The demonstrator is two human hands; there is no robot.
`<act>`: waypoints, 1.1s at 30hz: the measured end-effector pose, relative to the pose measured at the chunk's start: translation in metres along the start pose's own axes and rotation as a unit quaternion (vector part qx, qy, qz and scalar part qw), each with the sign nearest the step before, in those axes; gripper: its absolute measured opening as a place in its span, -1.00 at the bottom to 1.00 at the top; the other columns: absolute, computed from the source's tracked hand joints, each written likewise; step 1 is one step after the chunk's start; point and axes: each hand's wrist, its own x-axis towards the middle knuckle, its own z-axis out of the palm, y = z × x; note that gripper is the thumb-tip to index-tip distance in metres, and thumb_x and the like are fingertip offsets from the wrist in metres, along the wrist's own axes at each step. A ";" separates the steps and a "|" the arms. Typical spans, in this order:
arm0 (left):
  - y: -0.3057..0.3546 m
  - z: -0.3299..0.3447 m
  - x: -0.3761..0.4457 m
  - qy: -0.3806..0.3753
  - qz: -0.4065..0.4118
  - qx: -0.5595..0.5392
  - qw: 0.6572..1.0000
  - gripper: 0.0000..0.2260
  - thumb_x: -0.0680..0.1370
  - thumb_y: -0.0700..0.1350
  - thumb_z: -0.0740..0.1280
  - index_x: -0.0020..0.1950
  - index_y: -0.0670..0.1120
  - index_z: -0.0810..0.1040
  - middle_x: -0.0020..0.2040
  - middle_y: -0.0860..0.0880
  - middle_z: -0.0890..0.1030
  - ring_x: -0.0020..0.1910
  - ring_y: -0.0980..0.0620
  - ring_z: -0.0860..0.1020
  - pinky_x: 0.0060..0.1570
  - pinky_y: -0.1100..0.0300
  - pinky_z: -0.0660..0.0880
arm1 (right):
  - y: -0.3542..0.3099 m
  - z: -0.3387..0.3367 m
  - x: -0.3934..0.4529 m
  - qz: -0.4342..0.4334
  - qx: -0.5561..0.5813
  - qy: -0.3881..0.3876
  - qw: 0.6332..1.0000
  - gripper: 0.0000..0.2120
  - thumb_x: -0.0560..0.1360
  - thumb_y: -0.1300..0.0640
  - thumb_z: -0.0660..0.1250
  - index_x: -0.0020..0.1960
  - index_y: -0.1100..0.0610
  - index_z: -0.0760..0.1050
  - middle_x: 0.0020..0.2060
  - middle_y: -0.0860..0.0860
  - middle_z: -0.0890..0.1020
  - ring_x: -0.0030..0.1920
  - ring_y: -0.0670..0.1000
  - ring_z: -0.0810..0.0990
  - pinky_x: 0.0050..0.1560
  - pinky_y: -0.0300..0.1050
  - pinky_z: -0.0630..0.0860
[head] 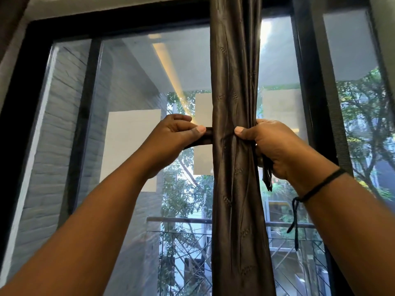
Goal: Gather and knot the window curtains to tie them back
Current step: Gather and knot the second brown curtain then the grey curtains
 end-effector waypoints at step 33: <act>0.041 0.032 0.006 -0.119 0.204 0.017 0.972 -0.76 0.42 -0.13 0.22 -0.02 -0.04 0.63 -0.04 0.00 0.66 0.03 0.06 0.59 0.08 0.15 0.49 | -0.010 0.003 -0.027 -0.117 -0.235 0.016 0.965 -0.90 0.43 0.17 0.27 -0.20 0.13 0.56 -0.37 0.07 0.57 -0.34 0.09 0.55 -0.32 -0.09 0.43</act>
